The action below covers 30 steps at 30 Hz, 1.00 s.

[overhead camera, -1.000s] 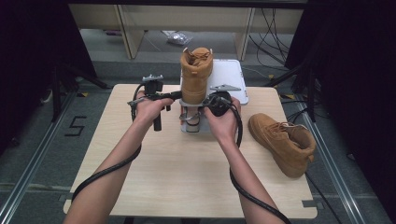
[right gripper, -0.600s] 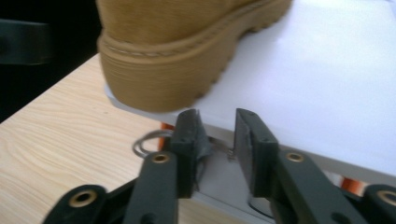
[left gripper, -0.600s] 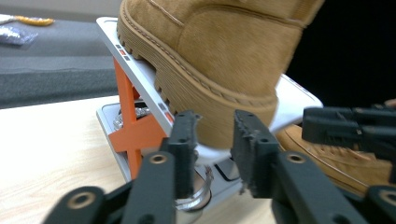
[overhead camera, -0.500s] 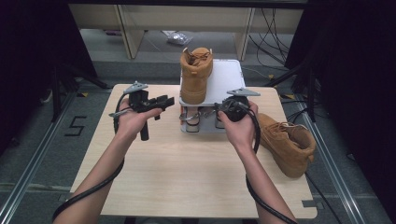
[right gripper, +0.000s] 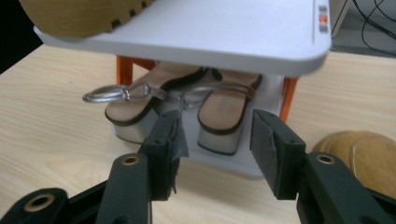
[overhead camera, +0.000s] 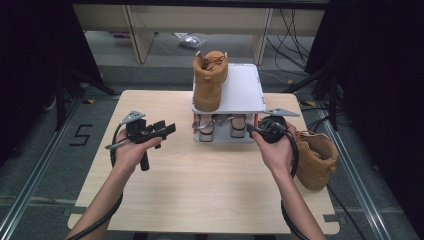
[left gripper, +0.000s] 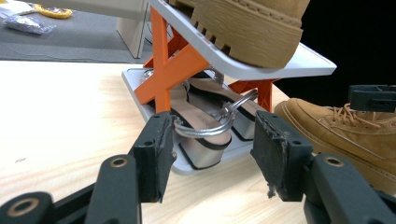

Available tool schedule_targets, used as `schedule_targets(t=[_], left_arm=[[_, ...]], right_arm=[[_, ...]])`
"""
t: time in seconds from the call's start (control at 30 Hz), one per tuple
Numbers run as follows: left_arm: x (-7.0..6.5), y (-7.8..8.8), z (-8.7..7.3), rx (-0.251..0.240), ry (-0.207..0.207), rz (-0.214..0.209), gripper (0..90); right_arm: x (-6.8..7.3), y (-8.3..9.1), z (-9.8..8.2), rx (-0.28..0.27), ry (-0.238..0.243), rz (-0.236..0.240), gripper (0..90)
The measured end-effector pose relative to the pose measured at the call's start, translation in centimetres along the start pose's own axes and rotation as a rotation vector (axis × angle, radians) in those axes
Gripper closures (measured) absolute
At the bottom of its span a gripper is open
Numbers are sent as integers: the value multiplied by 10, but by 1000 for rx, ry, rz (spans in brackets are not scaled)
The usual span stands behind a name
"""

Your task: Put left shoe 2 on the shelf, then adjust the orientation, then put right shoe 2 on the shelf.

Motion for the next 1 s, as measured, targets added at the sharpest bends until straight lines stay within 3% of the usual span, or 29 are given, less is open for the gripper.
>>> schedule_targets(t=[0.1, 0.17, 0.23, 0.3, 0.33, 0.57, 0.73, 0.87, 0.9, 0.93, 1.0], left_arm=[[5, 6, -6, 1, -5, 16, 468], [7, 10, -10, -3, -4, 27, 465], [10, 14, -15, -6, -8, 40, 464], [13, 17, -22, 1, -4, 44, 463], [14, 17, -24, 3, -2, 50, 462], [18, 24, -40, 11, -7, 61, 458], [22, 28, -53, 13, -30, 88, 455], [26, 30, -63, 12, -24, 99, 451], [27, 31, -66, 12, -20, 104, 451], [28, 31, -67, 14, -24, 104, 451], [29, 32, -71, 12, -20, 113, 452]], right_arm=[[-9, 3, -4, 7, 24, -5, 517], [-10, 4, -6, 11, 0, -18, 511], [-17, 6, -8, 7, 27, -21, 509], [-15, 8, -11, 19, -13, -27, 508], [-20, 9, -12, 17, 26, -24, 507], [-25, 12, -18, 33, 14, -33, 505], [-35, 16, -19, 83, 44, -36, 509], [-43, 19, -18, 122, 20, -34, 511], [-48, 20, -17, 122, 45, -26, 512], [-49, 23, -17, 137, 14, -29, 512], [-54, 26, -14, 145, 4, -37, 516]])
Point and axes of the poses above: each handheld gripper's, and its own axes: y roughly backward along the jaws, z roughly out of its top, x roughly to its left, the point moved 7 cm from there along -y, roughly forward along the jaws, and after that the axes turned 3 degrees about y, right-handed, at the moved point
